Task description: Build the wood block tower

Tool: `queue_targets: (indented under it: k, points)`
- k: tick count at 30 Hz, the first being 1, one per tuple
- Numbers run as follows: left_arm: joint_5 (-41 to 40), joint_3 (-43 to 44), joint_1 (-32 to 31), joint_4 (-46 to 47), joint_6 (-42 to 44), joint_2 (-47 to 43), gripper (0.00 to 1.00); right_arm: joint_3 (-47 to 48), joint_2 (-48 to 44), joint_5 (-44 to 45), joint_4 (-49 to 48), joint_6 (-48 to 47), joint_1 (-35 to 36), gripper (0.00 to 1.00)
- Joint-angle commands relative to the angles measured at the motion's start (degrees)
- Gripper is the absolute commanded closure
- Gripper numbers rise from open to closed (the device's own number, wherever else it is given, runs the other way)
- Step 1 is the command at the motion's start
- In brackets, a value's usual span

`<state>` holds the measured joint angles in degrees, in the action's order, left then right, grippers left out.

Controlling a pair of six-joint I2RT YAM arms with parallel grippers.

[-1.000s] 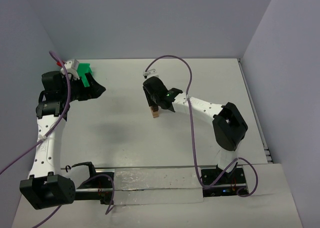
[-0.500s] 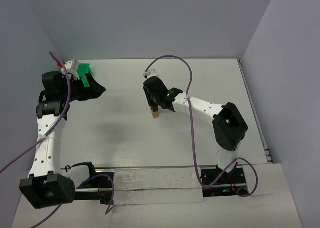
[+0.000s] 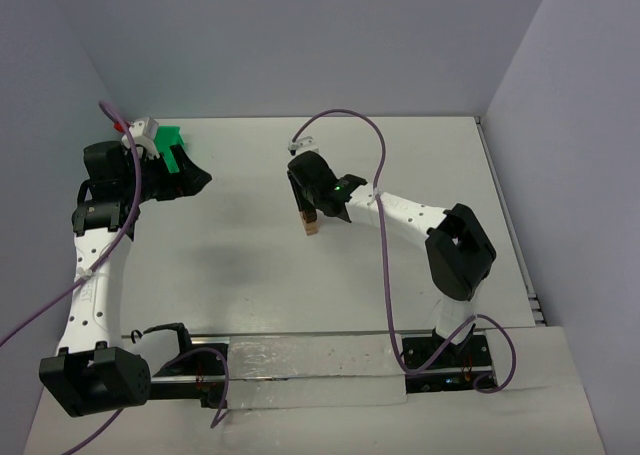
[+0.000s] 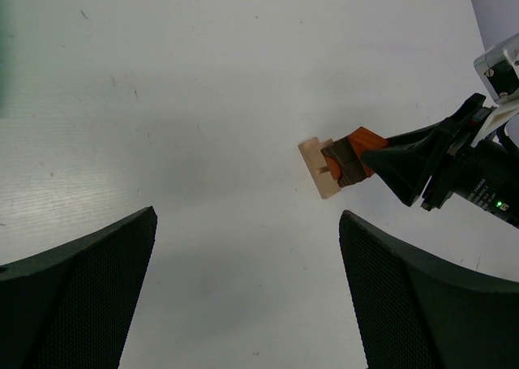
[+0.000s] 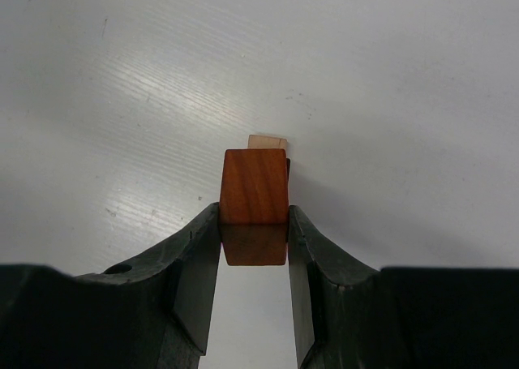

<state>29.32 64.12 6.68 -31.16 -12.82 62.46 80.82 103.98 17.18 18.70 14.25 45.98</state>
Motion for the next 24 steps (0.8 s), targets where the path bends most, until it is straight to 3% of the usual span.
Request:
queue_targets:
  k: [1, 24]
  points:
    - [1.1, 2.5, -0.3, 0.5, 0.8, -0.3, 0.01, 1.6, -0.2, 0.2, -0.1, 0.8, -0.4, 0.94]
    - [1.2, 2.4, -0.3, 0.7, 0.5, -0.2, 0.01, 2.6, 1.2, 1.3, 1.5, 1.4, -0.4, 0.93]
